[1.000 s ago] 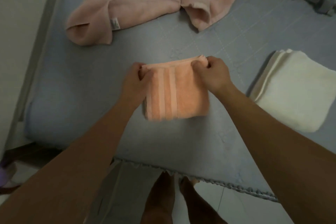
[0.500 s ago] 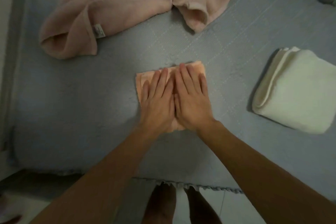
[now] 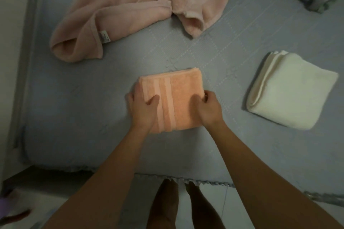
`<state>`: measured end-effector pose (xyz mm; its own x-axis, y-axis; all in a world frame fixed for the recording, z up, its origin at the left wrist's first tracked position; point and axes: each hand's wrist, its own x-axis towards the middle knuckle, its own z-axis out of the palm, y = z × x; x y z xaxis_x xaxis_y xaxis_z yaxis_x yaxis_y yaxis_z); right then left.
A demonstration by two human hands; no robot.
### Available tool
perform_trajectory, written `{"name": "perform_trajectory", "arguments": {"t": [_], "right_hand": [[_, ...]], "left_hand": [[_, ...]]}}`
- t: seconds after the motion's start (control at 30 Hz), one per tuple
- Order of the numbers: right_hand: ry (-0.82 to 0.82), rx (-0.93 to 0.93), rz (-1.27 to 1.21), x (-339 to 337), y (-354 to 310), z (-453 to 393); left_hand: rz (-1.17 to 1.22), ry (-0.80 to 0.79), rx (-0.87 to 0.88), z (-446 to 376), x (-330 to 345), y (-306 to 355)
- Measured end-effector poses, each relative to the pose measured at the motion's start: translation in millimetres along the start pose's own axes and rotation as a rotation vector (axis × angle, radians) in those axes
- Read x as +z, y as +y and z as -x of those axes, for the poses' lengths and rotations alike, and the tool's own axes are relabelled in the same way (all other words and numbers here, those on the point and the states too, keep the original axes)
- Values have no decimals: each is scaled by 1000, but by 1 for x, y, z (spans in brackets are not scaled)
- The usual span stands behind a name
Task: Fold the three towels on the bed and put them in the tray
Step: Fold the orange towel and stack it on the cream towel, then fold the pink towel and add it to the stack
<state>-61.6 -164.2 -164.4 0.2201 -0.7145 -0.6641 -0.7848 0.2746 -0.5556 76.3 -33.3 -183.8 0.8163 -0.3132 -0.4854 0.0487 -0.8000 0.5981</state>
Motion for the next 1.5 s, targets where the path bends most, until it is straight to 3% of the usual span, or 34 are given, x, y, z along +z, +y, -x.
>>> {"name": "perform_trajectory", "arguments": {"t": [0.07, 0.17, 0.23, 0.3, 0.4, 0.57, 0.7, 0.8, 0.93, 1.0, 1.07, 1.13, 1.2, 1.27, 1.4, 1.5], "right_hand": [[-60, 130, -42, -2, 3, 3], [-171, 214, -149, -14, 7, 9], [-221, 221, -251, -35, 6, 17], [-214, 203, -366, -67, 8, 25], [-74, 127, -499, -135, 18, 36], [177, 89, -553, -256, 47, 30], [268, 44, -444, -305, 81, -8], [296, 41, -10, -305, 102, -36], [308, -52, 5, -288, 104, -38], [391, -135, 73, -278, 101, -29], [466, -277, 257, -270, 96, -22], [374, -342, 483, -262, 101, -23], [199, -225, 652, -259, 111, -29], [137, -138, 700, -259, 111, -33], [242, -90, 688, -256, 63, -30], [321, -185, 624, -235, 20, -17]], "left_hand": [[197, -63, -195, 1, -9, -4], [451, -329, -558, 10, -20, -4], [549, -441, -643, 21, -23, 4], [625, -485, -598, 36, -16, 26], [700, -556, -485, 70, 14, 88], [612, -619, -157, 109, 94, 200], [507, -554, 112, 111, 169, 232], [181, -468, 161, 108, 204, 228], [-13, -274, 438, 117, 206, 218], [-68, -245, 583, 125, 204, 217], [-129, -283, 691, 128, 203, 213], [-230, -394, 730, 123, 204, 208], [-439, -526, 752, 111, 202, 201], [-599, -588, 793, 101, 196, 201], [-372, -597, 715, 75, 161, 221], [-234, -453, 648, 28, 98, 219]]}}
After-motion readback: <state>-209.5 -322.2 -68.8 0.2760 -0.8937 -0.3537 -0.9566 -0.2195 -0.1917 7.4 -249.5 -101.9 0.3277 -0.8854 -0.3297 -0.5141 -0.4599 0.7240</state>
